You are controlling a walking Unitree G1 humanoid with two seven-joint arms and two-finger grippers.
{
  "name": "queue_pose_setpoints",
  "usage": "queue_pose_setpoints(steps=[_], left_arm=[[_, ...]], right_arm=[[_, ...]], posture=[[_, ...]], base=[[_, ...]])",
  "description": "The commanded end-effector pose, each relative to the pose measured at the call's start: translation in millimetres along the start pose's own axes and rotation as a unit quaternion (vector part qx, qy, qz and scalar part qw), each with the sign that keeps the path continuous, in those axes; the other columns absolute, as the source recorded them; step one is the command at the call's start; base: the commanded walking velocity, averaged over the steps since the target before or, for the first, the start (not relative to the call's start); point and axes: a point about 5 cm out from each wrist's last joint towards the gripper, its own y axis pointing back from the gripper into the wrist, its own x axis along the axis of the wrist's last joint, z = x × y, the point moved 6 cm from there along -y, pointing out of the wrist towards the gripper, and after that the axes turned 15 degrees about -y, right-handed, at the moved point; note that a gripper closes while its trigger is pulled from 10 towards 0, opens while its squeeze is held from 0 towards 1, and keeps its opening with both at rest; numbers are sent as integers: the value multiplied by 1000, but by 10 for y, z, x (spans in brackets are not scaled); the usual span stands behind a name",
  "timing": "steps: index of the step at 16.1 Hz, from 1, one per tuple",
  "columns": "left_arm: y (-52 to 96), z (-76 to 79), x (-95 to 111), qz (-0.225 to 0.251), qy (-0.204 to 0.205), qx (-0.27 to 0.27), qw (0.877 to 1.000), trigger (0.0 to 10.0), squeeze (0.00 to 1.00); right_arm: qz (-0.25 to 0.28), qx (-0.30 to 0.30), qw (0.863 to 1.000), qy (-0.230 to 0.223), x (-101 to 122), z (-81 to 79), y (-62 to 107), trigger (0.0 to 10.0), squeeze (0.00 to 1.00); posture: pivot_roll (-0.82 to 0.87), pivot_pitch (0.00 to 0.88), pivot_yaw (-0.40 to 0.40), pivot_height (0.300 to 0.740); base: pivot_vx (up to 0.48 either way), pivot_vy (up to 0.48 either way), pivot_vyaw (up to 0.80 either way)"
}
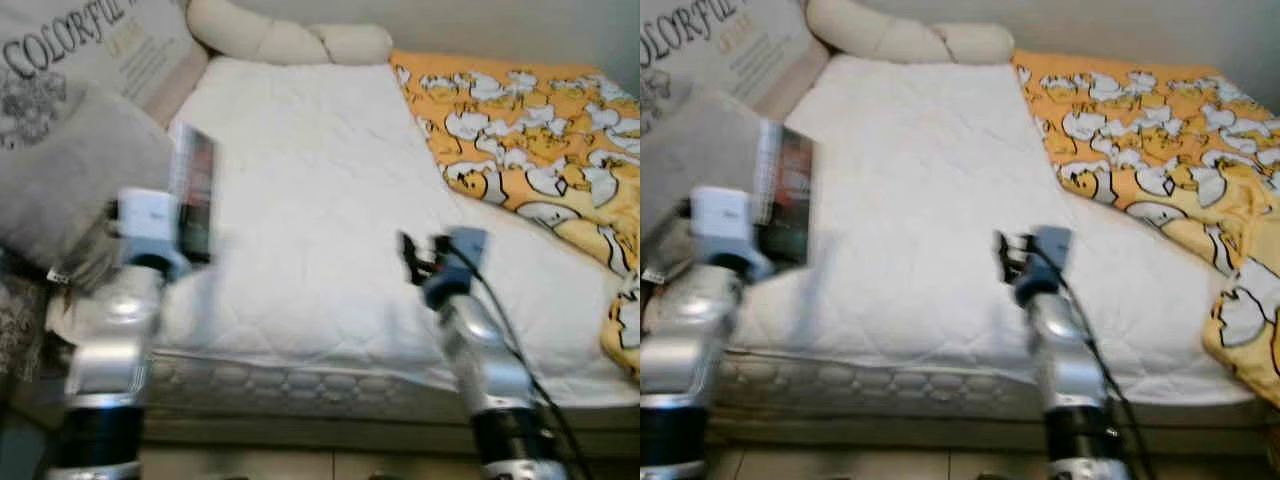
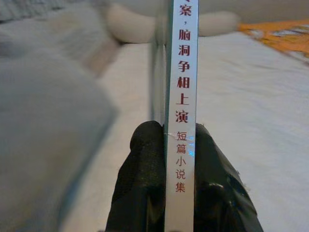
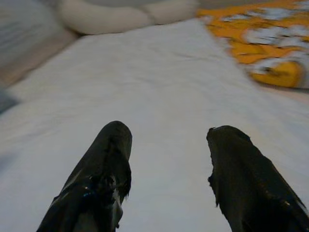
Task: Clean up the room
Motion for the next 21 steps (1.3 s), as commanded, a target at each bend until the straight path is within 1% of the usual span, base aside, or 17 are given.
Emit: queue_pose_setpoints(steps=[1,5,7,9,10,11,13,14,16,18,21], left_arm=[[9,-89,148,28,-11,12,999,10000,0],[32,-64,100,24,-14,4,1000,10000,0],[54,-36,69,21,-15,-3,1000,10000,0],[82,11,26,13,-12,-14,1000,10000,0],[84,35,8,8,-14,-17,1000,10000,0],[88,95,-12,7,-22,-27,999,10000,0],[80,131,16,14,-21,-36,999,10000,0],[77,131,24,15,-20,-36,999,10000,0],[57,95,47,17,-20,-35,999,10000,0],[43,43,71,21,-24,-30,999,10000,0],[44,18,58,19,-24,-25,999,10000,0]], right_arm=[[6,5,1000,-8,33,-48,-17,10000,0],[2,0,1000,-9,-18,-35,4,10000,0],[-1,-7,1000,-6,-36,2,20,10000,0],[-5,-10,1000,-3,-65,-1,41,10000,0],[-6,-10,1000,-2,-74,-5,44,10000,0],[-9,-10,1000,1,-99,-13,49,10000,0],[-10,-8,1000,1,-107,-41,38,10000,0],[-13,-9,1000,-4,-117,-42,35,10000,0],[-14,-12,1000,-13,-119,-55,14,10000,0],[-11,-13,1000,-16,-110,-54,0,10000,0],[-9,-16,1000,-16,-102,-31,10,10000,0]], posture=[[7,0,-49,740],[-1,0,-43,740],[1,0,-44,740],[-14,0,-35,740],[-18,0,-33,740],[-20,0,-32,740],[-17,0,-32,740],[-17,0,-32,740],[-11,0,-29,740],[-7,0,-38,740],[-5,0,-42,740]], base=[[371,0,0],[365,0,0],[356,0,0],[287,0,0],[0,0,0],[0,0,0],[0,0,0],[0,0,0],[0,141,-547],[0,433,-625],[0,466,0]])
